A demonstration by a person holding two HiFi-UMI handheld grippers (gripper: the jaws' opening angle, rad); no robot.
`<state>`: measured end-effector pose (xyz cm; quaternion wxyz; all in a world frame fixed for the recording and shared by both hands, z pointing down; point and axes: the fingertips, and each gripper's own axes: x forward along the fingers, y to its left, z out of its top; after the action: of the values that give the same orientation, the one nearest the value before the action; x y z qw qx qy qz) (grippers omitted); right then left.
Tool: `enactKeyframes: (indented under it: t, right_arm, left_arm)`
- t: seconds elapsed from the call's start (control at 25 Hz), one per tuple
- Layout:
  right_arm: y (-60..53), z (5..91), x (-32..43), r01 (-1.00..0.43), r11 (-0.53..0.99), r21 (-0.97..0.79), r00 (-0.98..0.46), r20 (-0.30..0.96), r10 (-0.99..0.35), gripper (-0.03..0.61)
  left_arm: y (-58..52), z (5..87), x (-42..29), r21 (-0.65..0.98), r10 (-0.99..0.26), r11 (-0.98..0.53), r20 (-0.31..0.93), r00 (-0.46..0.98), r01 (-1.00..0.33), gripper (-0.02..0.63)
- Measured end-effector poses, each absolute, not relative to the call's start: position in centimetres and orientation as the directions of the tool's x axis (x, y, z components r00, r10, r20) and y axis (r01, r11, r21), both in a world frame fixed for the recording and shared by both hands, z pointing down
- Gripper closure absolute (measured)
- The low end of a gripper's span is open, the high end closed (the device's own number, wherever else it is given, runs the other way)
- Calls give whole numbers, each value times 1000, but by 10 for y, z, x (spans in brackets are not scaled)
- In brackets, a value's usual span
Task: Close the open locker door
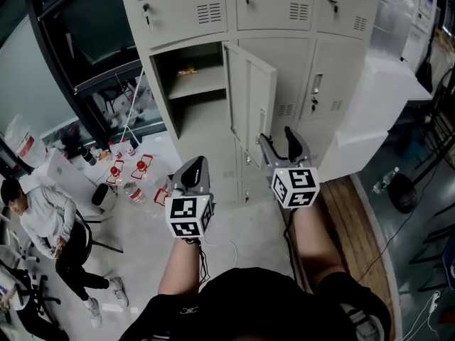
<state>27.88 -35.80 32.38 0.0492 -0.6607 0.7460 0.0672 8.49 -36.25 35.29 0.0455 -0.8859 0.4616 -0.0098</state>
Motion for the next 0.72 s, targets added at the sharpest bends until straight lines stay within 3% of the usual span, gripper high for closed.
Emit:
enactKeyframes:
  t: [0.56, 0.6, 0.72]
  right_arm:
    - [-420, 361, 287, -990, 122, 75, -121, 22, -992, 310]
    - [-422, 363, 287, -989, 128, 70, -125, 36, -991, 330]
    - [-422, 366, 290, -992, 116, 47, -114, 56, -992, 465]
  left_arm:
    - [-357, 355, 63, -82, -858, -510, -18, 513, -856, 614]
    - [-356, 355, 62, -80, -860, -507, -18, 510, -858, 614]
    - [-354, 357, 61, -79, -862, -504, -16, 506, -860, 614]
